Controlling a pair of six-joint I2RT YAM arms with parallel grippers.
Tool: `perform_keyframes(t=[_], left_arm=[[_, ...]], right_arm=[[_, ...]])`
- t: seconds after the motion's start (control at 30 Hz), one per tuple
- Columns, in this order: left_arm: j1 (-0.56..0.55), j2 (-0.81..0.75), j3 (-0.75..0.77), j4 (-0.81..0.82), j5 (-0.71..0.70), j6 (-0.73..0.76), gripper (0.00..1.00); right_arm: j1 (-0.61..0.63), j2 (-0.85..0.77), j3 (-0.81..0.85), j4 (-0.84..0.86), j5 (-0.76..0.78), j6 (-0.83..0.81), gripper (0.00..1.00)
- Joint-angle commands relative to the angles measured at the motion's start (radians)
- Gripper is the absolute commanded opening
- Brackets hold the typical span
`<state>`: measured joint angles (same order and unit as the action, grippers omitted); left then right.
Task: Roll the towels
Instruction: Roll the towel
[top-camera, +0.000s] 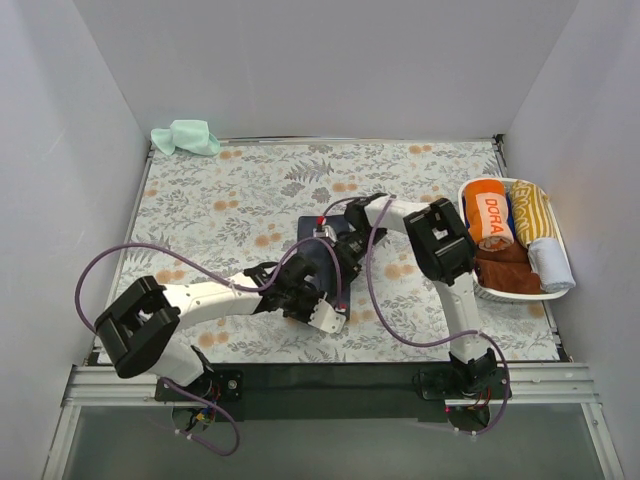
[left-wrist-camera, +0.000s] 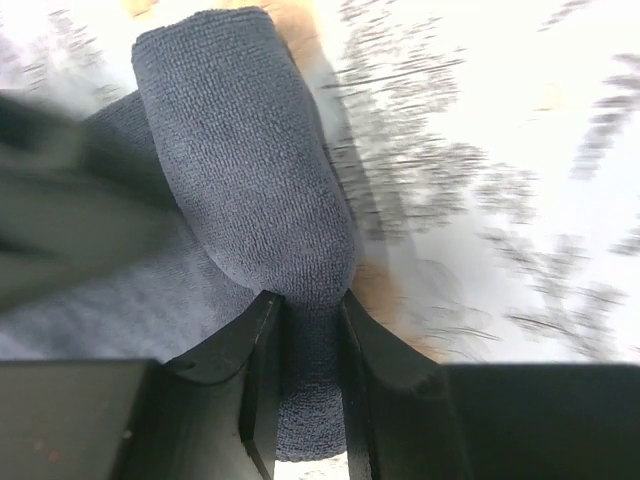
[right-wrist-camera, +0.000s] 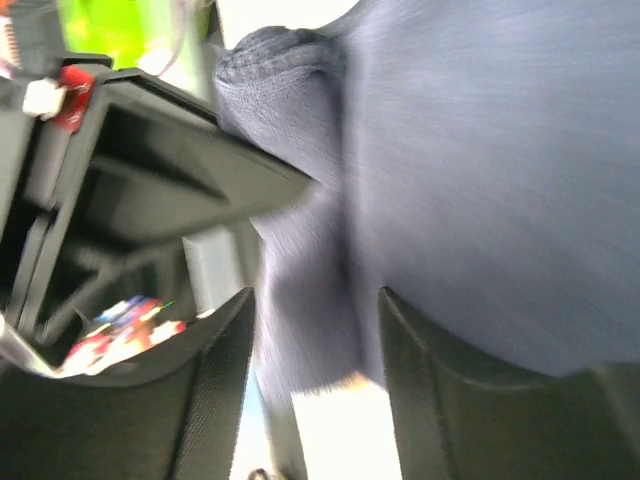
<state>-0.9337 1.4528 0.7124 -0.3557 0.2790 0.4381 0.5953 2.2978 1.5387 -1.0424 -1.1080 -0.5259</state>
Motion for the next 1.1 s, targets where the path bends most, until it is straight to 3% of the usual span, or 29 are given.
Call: perform_keyframes(t=[0.0, 0.1, 0.27, 0.4, 0.6, 0.87, 1.07], left_arm=[[0.004, 0.056, -0.008, -0.334, 0.209, -0.025, 0.05], [0.067, 0.142, 0.067, -0.402, 0.291, -0.041, 0.04], [0.203, 0.329, 0.229, -0.523, 0.457, -0.044, 0.09], [0.283, 0.524, 0.393, -0.678, 0.502, -0.013, 0.11], [0.367, 0.803, 0.637, -0.842, 0.563, 0.037, 0.16], [0.429, 0.954, 0.782, -0.885, 0.551, 0.071, 0.16], [0.457, 0.975, 0.797, -0.899, 0.555, 0.083, 0.17]], right_arm=[[-0.110, -0.148, 0.001, 0.025, 0.171, -0.011, 0.51], [-0.169, -0.289, -0.037, 0.054, 0.235, -0.017, 0.56], [-0.212, -0.481, -0.150, 0.125, 0.348, -0.034, 0.58], [-0.209, -0.700, -0.288, 0.217, 0.421, -0.049, 0.82], [-0.079, -0.932, -0.491, 0.395, 0.560, -0.077, 0.77], [0.257, -0.848, -0.577, 0.669, 0.804, -0.033, 0.63], [0.356, -0.710, -0.589, 0.815, 0.879, -0.042, 0.56]])
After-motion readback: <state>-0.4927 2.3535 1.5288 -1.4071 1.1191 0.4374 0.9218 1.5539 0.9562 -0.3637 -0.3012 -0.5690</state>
